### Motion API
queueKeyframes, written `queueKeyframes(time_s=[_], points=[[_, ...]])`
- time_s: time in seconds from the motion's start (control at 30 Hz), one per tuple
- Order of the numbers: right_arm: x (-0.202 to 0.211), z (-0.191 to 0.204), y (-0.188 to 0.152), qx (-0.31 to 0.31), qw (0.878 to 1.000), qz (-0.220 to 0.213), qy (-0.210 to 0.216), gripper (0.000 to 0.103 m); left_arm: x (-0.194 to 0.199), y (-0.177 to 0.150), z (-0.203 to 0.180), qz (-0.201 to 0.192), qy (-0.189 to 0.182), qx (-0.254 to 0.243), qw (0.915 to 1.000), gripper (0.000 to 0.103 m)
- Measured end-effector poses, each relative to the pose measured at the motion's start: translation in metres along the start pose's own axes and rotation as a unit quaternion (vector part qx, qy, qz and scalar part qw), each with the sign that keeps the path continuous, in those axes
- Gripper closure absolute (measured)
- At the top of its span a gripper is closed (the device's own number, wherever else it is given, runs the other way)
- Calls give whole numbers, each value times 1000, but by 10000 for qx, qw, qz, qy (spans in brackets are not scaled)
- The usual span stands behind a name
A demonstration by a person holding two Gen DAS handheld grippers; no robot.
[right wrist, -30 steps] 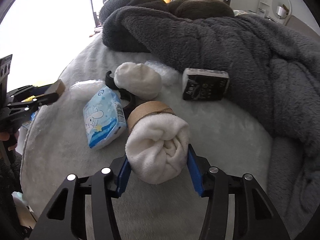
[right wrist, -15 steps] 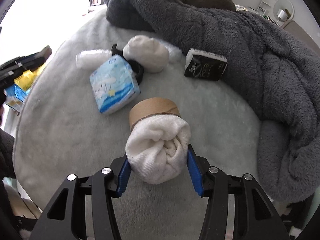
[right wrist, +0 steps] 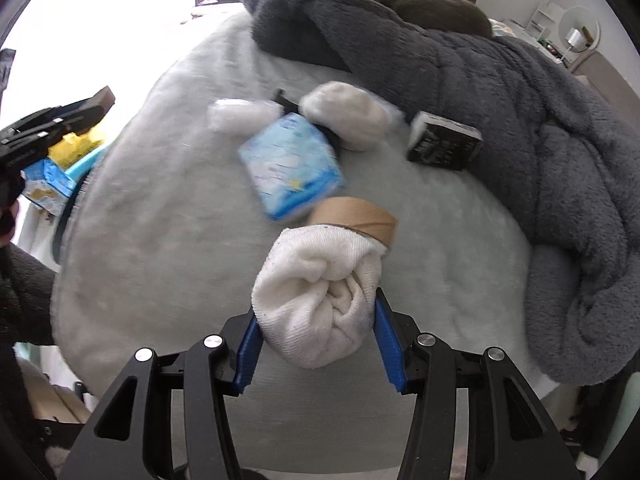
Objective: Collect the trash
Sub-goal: 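Lift the white sock with the right tool while the left tool grips the tape core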
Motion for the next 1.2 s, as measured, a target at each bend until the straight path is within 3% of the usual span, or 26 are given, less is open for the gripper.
queueKeyframes(time_s=[0.47, 0.9, 1.2], points=[[12, 62, 51, 173, 9971, -319, 676, 51, 8, -25, 69, 194, 351, 507, 9979, 55], [12, 104, 90, 154, 9927, -537, 1069, 51, -8, -64, 122, 744, 585, 851, 9919, 55], [11, 149, 114, 300, 9893, -623, 1284, 51, -25, -100, 150, 1321, 675, 1086, 9830, 55]])
Point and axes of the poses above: each gripper's, at about its wrist camera, not at the fingertips, and x roughly against the way its jaws point, z to its left, y to its top, the point moved 8 cm from there along -x, roughly the way its jaws point, and after that the axes turned 10 degrees about z, right-handed, at the moved point
